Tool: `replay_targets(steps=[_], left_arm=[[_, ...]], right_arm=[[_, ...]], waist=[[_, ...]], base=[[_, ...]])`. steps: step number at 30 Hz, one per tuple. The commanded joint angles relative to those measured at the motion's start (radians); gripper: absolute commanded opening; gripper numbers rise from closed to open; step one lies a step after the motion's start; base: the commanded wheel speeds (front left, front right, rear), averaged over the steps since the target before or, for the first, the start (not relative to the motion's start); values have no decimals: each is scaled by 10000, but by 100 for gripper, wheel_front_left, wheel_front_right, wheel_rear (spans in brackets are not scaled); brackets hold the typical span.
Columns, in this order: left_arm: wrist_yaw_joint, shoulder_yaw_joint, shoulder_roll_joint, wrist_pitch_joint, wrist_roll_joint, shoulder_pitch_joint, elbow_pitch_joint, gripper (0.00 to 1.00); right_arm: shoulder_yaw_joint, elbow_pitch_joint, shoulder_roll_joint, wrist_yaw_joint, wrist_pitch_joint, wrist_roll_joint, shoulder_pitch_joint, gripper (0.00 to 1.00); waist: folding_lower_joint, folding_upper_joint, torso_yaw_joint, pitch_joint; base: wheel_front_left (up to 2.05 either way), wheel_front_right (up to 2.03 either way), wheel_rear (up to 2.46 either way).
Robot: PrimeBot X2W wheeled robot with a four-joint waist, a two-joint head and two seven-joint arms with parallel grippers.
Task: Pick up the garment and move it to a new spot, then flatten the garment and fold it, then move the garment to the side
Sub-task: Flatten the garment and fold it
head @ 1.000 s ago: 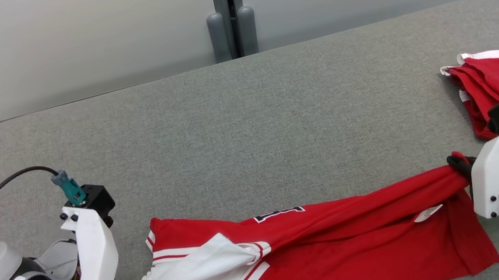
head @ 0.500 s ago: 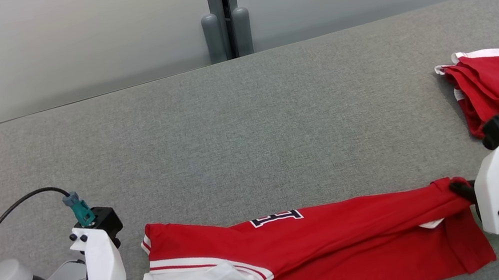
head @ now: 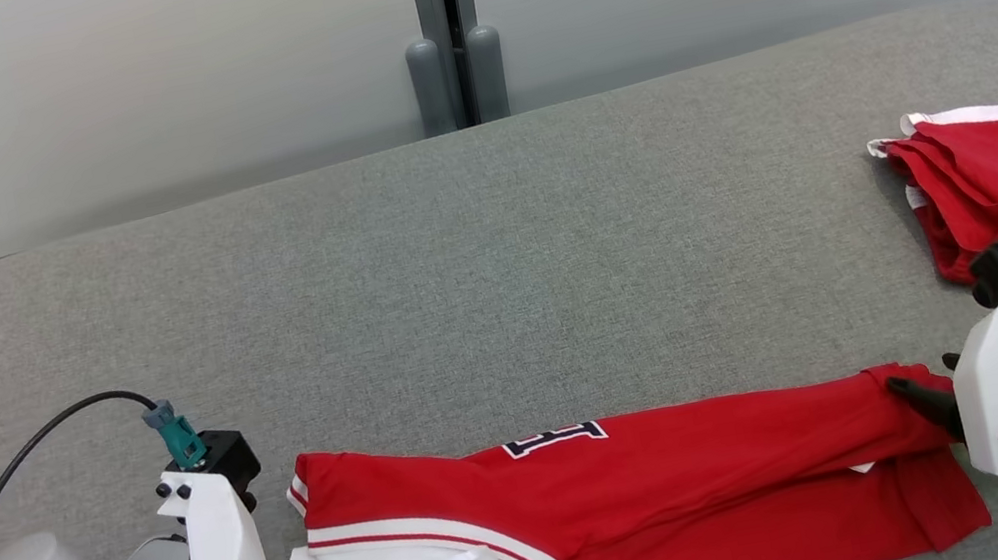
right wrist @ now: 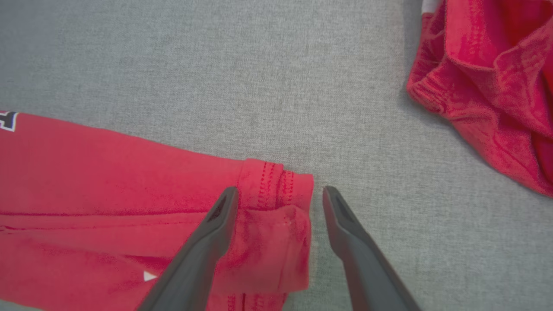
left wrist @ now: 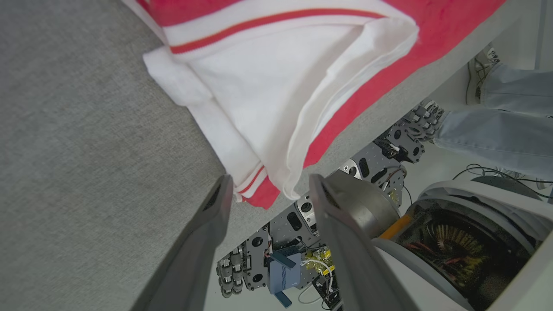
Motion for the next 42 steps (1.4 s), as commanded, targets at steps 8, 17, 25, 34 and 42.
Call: replay_targets(steps=[8,17,25,34,42], left_arm=[[-177,398,231,-897,319,44,-129,100],[117,1901,622,-5348,1624,569,-587,100],[1941,3247,894,-10290,2660,2312,-1344,100],[3545,6028,-463,-11971,4277,5066,-2386,100],[3020,8560,-2929,-11980,6711,7843,-2634,100]], right_arm=[[-749,-1134,-81,-6,-688,304,697,100],[-2489,-2636,373,-6,-2840,-465,1664,100],[-4746,-3457,2215,-4,-5025,-1874,2931,100],[-5848,-3772,3495,-4,-5835,-3023,3990,100],[-6182,-3715,3791,-4,-5467,-3358,4580,100]], waist=[[0,0,179,-454],[0,0,226,-741],[0,0,383,-847],[0,0,613,-929],[0,0,610,-945]], base=[[0,0,0],[0,0,0],[0,0,0],[0,0,0],[0,0,0]])
